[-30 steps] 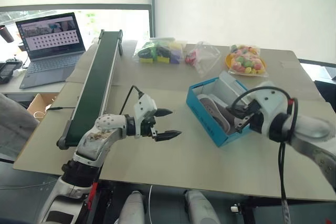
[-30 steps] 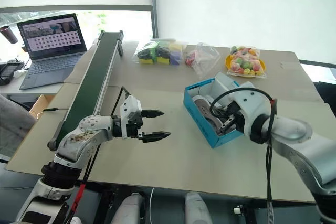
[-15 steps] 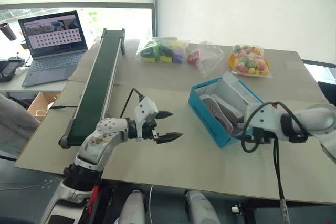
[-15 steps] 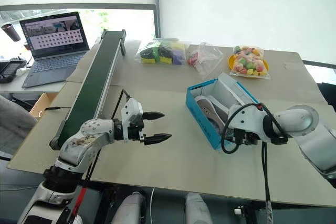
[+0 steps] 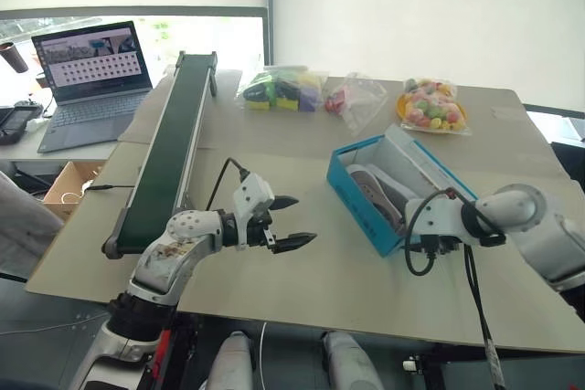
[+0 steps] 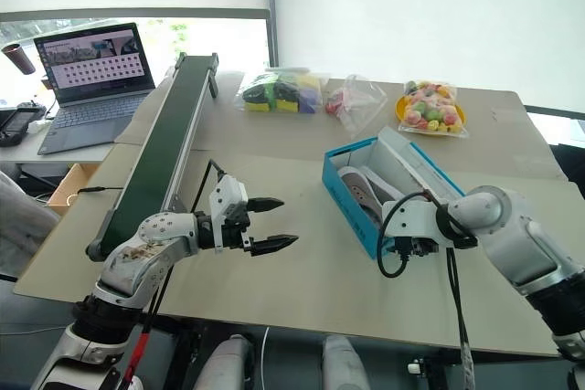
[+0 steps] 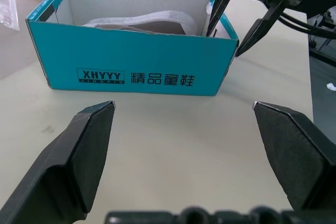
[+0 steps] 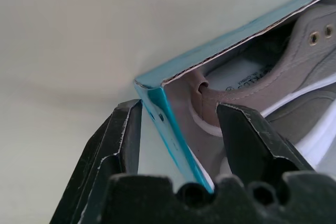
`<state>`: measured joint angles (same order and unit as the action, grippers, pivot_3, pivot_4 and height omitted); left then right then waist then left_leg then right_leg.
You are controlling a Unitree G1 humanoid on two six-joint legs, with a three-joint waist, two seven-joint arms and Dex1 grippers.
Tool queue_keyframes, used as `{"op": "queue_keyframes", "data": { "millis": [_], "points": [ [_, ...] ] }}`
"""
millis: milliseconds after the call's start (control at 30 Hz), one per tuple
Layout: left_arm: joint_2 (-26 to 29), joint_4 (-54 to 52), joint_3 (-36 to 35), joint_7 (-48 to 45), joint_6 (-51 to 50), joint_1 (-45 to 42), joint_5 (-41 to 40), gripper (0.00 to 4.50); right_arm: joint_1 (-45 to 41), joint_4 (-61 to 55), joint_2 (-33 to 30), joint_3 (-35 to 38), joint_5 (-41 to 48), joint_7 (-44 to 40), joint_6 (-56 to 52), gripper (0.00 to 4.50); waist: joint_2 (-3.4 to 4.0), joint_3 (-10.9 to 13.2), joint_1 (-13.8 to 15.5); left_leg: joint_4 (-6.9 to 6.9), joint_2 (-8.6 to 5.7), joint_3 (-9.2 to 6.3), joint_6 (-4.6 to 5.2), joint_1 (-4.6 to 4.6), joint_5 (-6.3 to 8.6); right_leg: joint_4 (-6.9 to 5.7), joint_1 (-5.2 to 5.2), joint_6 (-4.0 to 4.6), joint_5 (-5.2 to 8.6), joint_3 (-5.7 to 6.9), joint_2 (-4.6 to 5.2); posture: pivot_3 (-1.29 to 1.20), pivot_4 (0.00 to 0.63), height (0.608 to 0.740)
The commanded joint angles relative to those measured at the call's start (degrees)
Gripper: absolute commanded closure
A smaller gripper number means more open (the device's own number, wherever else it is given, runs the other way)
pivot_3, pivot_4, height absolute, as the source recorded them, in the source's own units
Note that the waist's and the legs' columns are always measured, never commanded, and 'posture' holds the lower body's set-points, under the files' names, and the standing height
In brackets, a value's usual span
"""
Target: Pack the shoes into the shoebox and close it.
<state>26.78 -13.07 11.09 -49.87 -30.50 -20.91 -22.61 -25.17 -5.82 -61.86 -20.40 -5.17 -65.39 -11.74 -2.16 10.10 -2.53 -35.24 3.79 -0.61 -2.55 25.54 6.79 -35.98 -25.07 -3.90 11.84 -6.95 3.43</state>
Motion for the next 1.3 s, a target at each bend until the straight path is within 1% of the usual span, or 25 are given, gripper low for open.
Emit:
{"op": "queue_keyframes", "data": {
  "millis": [33, 100, 133, 200, 300, 367, 600, 767, 867, 1067, 1200, 1267, 1300],
  "points": [
    [0.2, -2.8, -1.1, 0.5, -0.3, 0.3, -0.9, 0.0, -2.0, 0.8, 1.2, 1.3, -1.5, -0.4, 0.4, 1.78, 0.0, 0.0, 0.0, 0.0, 0.0, 0.02, 0.05, 0.0, -0.03, 0.0, 0.0, 0.0, 0.0, -0.01, 0.0, 0.0, 0.15, 0.709],
    [0.2, -2.9, -1.3, 0.7, -0.4, 0.3, -0.9, 0.0, -2.2, 0.6, 1.4, 1.8, -1.5, -1.2, -0.2, 1.78, 0.0, 0.0, 0.0, 0.0, 0.01, 0.02, 0.17, 0.0, -0.11, -0.01, 0.0, 0.0, 0.0, 0.0, 0.0, 0.0, 0.15, 0.709],
    [0.2, -2.9, -1.4, 0.7, -0.5, 0.4, -0.9, 0.0, -2.2, 0.5, 1.6, 2.0, -1.3, -1.4, -0.4, 2.28, 0.0, 0.0, 0.0, 0.0, 0.01, 0.02, 0.17, 0.0, -0.11, -0.02, 0.0, 0.0, 0.0, 0.0, 0.0, 0.0, 0.15, 0.709],
    [0.1, -3.0, -1.4, 0.9, -0.5, 0.4, -0.8, 0.0, -2.3, 0.3, 2.3, 2.5, -1.0, -1.6, -1.2, 2.76, 0.0, 0.0, -0.1, -0.01, 0.01, 0.01, 0.17, -0.01, -0.11, -0.07, 0.0, 0.0, 0.0, -0.01, 0.0, 0.0, 0.15, 0.709],
    [-0.1, -3.0, -1.2, 1.1, -0.5, 0.4, -0.8, 0.0, -2.9, 0.0, 3.9, 2.6, -0.6, -1.5, -2.8, 3.79, 0.0, 0.0, -0.2, -0.01, 0.01, 0.01, 0.16, -0.05, -0.11, -0.08, 0.02, 0.0, 0.0, -0.01, 0.0, 0.0, 0.15, 0.709],
    [-0.2, -2.9, -1.1, 1.2, -0.5, 0.4, -0.8, 0.0, -3.7, -0.2, 5.2, 2.5, -0.9, -1.3, -3.9, 4.37, 0.0, 0.0, -0.2, -0.01, 0.01, 0.01, 0.16, -0.07, -0.11, -0.08, 0.03, 0.0, 0.0, -0.01, -0.01, 0.0, 0.15, 0.709],
    [-0.4, -3.0, -1.0, 1.5, -0.7, 0.1, -0.9, 0.0, -10.2, 5.9, 12.8, -1.9, -7.6, 1.7, -5.5, 4.37, -0.02, 0.0, -0.3, 0.0, 0.03, 0.01, 0.16, -0.06, -0.12, -0.11, 0.01, 0.0, 0.0, 0.0, -0.03, 0.0, 0.15, 0.709],
    [-0.5, -3.2, -1.2, 1.9, -1.0, 0.1, -0.9, 0.0, -16.5, 15.7, 20.5, -5.0, -11.2, 4.0, -2.4, 4.37, -0.09, 0.0, -1.3, -0.02, 0.02, 0.01, 0.14, -0.14, -0.14, -0.12, 0.08, -0.02, -0.03, -0.01, -0.04, 0.0, 0.15, 0.709],
    [-0.5, -3.3, -1.3, 2.0, -1.1, 0.1, -0.9, 0.0, -18.3, 18.8, 22.5, -6.2, -12.8, 3.7, 0.3, 4.37, -0.14, 0.0, -1.8, -0.02, 0.03, 0.0, 0.14, -0.33, -0.14, -0.16, 0.24, -0.02, -0.03, 0.0, -0.05, 0.0, 0.15, 0.709],
    [-0.8, -3.3, -1.3, 2.4, -1.1, 0.2, -0.8, 0.0, -21.2, 24.8, 26.4, -7.6, -14.9, 4.1, 4.8, 4.37, -0.25, -0.1, -3.0, 0.0, 0.06, -0.01, 0.14, -0.4, -0.14, -0.17, 0.34, -0.02, -0.03, 0.0, -0.07, 0.0, 0.15, 0.709],
    [-0.9, -3.4, -1.3, 2.5, -1.0, 0.3, -0.8, 0.0, -21.9, 27.8, 28.9, -7.4, -15.5, 4.4, 6.0, 4.37, -0.37, -0.1, -3.7, 0.06, 0.06, -0.01, 0.13, -0.82, -0.13, -0.15, 0.7, -0.02, -0.02, 0.0, -0.07, 0.0, 0.15, 0.709],
    [-1.0, -3.5, -1.2, 2.6, -1.1, 0.3, -0.8, 0.0, -21.7, 28.8, 29.8, -7.0, -15.9, 5.4, 6.2, 4.37, -0.45, -0.1, -4.1, 0.15, 0.06, -0.01, -0.23, -1.02, 0.1, -0.14, 0.83, 0.0, -0.01, 0.0, -0.07, 0.0, 0.15, 0.709],
    [-1.0, -3.4, -1.2, 2.6, -1.1, 0.2, -0.8, 0.0, -21.4, 28.9, 30.2, -6.3, -15.6, 6.0, 5.8, 4.37, -0.47, -0.1, -4.4, 0.16, 0.06, -0.02, -0.26, -1.09, 0.11, -0.14, 0.87, 0.0, -0.01, -0.01, -0.07, 0.0, 0.15, 0.709]
  ]
}}
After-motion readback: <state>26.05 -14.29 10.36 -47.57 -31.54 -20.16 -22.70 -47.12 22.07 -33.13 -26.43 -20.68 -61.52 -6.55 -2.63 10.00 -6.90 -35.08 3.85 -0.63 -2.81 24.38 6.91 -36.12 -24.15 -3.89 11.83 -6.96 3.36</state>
